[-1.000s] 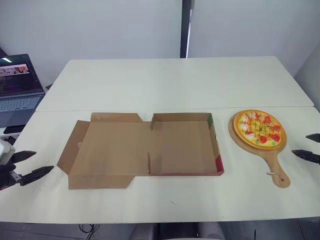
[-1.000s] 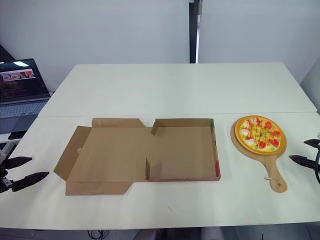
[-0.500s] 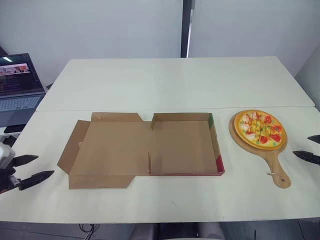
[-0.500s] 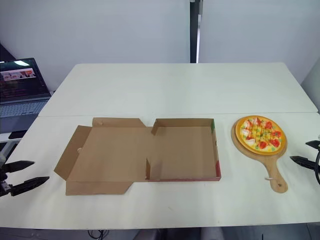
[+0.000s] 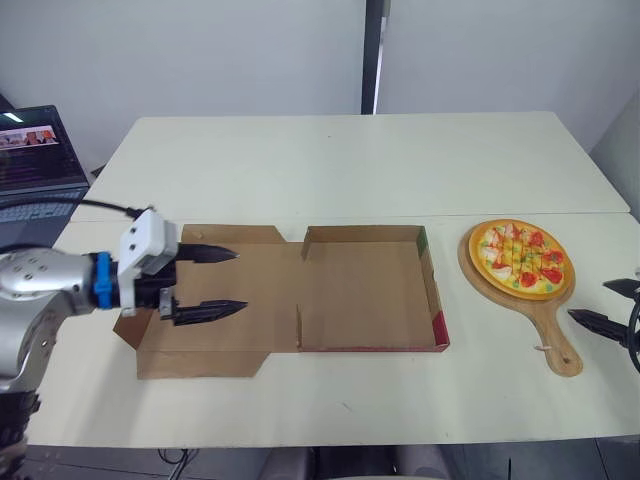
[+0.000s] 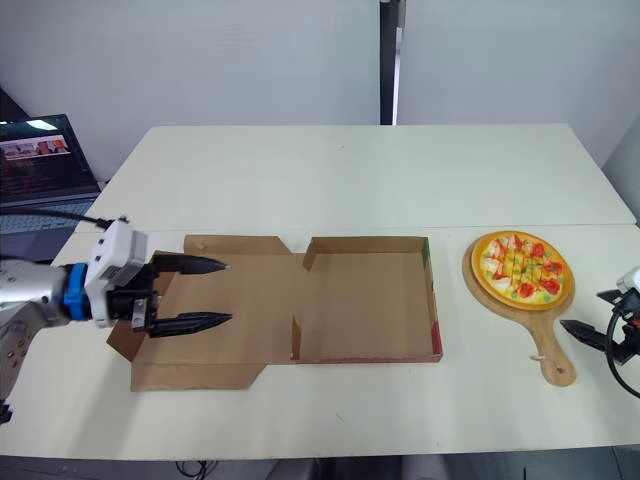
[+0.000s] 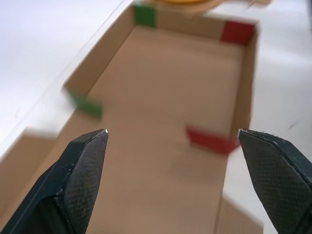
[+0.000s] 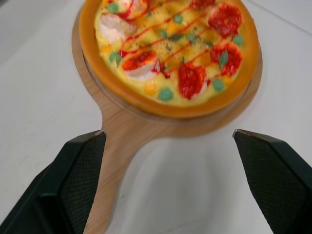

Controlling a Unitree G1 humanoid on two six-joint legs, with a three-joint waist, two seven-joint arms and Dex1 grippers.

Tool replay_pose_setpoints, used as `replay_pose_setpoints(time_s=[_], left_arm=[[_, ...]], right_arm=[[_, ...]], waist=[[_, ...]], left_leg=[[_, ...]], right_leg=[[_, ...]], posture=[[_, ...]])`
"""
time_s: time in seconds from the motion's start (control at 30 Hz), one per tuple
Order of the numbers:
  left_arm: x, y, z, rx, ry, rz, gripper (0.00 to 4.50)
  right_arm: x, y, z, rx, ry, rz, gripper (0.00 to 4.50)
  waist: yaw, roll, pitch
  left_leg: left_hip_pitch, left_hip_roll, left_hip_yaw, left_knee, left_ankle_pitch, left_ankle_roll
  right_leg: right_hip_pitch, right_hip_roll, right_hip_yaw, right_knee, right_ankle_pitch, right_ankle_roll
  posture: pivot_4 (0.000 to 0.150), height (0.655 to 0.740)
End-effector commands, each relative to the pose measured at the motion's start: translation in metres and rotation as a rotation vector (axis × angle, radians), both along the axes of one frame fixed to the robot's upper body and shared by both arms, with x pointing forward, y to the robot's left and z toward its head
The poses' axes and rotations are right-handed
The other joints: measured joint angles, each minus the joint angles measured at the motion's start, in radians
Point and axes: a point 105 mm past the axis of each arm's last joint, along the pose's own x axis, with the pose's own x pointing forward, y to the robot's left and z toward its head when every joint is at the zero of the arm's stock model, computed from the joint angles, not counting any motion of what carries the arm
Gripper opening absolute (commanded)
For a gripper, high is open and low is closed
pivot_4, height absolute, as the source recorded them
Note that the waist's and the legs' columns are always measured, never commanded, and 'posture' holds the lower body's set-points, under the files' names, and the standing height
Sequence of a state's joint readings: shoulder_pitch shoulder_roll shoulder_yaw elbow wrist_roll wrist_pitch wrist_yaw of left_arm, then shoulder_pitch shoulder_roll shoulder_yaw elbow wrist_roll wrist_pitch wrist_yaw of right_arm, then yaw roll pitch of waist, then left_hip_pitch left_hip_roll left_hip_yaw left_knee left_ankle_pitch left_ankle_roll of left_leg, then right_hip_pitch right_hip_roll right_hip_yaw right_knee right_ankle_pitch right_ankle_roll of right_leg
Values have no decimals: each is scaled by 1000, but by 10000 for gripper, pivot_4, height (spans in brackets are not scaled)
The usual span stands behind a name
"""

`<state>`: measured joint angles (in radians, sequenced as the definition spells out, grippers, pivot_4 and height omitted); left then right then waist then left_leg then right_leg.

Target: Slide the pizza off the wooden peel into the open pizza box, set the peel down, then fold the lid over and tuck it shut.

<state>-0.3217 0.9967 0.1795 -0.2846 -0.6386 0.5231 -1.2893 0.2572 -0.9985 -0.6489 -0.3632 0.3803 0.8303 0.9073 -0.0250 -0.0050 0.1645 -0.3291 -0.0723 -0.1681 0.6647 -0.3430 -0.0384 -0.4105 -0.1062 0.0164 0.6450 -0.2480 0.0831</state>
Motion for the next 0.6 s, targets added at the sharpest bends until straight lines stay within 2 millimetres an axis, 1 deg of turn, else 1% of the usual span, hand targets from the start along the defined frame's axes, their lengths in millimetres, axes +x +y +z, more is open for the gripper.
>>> replay_pose_setpoints(time_s=[0.03, 0.13, 0.2, 0.3, 0.5, 0.6], left_arm=[[-4, -22, 16, -46, -25, -97, 43944], [-6, -41, 33, -106, -52, -183, 43944], [-9, -49, 38, -117, -50, -227, 43944], [-14, -56, 39, -103, -45, -275, 43944], [-17, -64, 38, -82, -45, -327, 43944], [-18, -67, 37, -79, -42, -333, 43944]], right_arm=[[-8, 9, 3, -29, 6, -50, 45000], [-9, 14, -12, -13, 42, -97, 45000], [-6, 13, -19, -6, 49, -134, 45000], [1, 12, -29, 14, 64, -183, 45000], [16, 12, -44, 60, 106, -214, 45000], [19, 12, -52, 81, 135, -238, 45000]], waist=[[0, 0, 0], [1, -2, 1], [0, -3, 2], [-2, -3, 2], [1, -4, 2], [1, -4, 2]], left_leg=[[0, 0, 0, 0, 0, 0], [0, 0, 0, 1, 1, -2], [0, 0, 0, 1, 2, -3], [0, 0, 1, 1, 2, -3], [0, -1, 0, 1, 2, -3], [0, -1, 0, 1, 2, -3]], right_leg=[[0, 0, 1, 0, 0, 0], [0, 0, 0, 0, 0, 0], [0, 0, 0, 0, 0, 1], [0, 0, 1, 0, 0, 1], [0, 0, 1, -1, 0, 1], [0, 0, 0, -1, 0, 1]], posture=[[1500, 7400], [1500, 7400], [1500, 7400], [1500, 7400], [1500, 7400], [1500, 7400]])
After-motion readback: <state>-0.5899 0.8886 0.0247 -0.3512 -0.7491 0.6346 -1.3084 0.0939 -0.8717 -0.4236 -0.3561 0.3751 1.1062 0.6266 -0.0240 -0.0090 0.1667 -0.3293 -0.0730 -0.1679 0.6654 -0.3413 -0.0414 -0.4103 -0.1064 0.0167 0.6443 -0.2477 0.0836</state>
